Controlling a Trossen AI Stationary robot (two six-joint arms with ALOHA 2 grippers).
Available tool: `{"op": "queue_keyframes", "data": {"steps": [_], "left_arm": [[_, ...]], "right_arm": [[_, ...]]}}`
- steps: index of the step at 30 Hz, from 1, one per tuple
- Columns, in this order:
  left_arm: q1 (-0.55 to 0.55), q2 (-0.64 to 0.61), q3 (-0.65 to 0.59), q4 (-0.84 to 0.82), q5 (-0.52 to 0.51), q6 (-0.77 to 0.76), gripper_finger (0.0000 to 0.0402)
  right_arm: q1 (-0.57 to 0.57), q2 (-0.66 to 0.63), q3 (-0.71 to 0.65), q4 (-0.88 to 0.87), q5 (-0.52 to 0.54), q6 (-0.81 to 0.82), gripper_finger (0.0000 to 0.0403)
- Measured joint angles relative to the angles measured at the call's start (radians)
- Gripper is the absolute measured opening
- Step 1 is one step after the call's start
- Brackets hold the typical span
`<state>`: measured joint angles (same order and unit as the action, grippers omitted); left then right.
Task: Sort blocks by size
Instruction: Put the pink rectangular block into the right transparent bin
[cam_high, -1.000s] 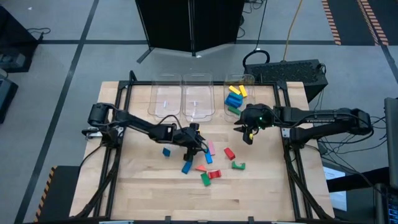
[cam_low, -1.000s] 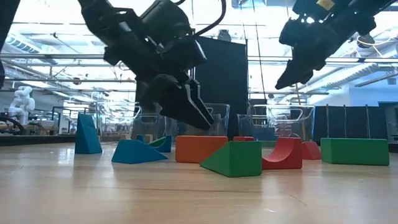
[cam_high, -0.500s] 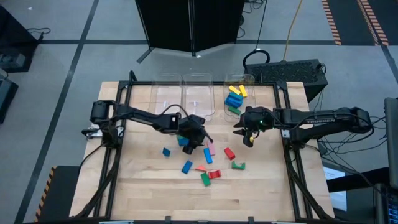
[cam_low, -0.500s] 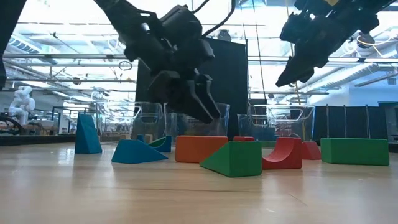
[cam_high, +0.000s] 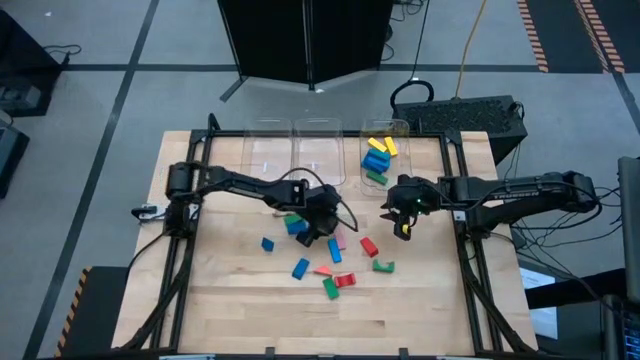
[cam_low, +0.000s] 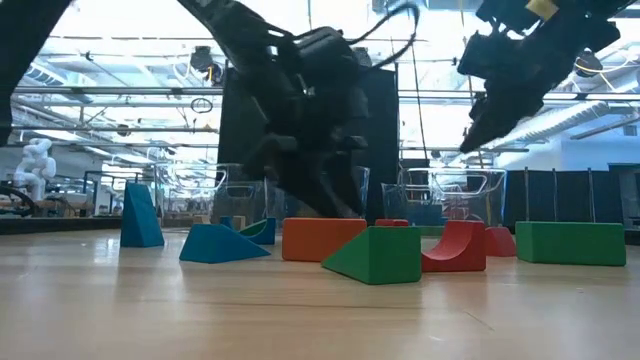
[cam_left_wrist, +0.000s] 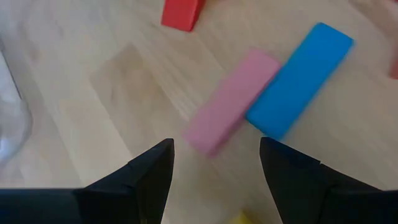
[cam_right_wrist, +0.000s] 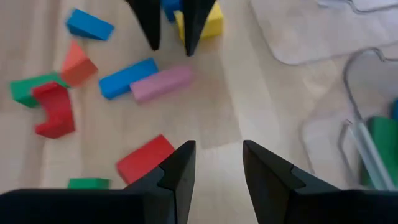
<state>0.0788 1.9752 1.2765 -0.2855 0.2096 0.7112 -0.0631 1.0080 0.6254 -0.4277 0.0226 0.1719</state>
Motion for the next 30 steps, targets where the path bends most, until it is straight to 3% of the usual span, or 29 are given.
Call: {"op": "queue_keyframes", "data": {"steps": [14, 30], "left_arm": [[0.0, 0.159, 0.178, -0.094, 0.005, 0.133, 0.0239], [0.006, 0.163, 0.207, -0.118, 0.056, 0.168, 0.0239]], "right_arm": [[0.0, 0.0, 0.0, -0.068, 0.009, 0.026, 0.012], [0.0, 0.0, 0.0, -0.064, 0.036, 0.015, 0.012]]}}
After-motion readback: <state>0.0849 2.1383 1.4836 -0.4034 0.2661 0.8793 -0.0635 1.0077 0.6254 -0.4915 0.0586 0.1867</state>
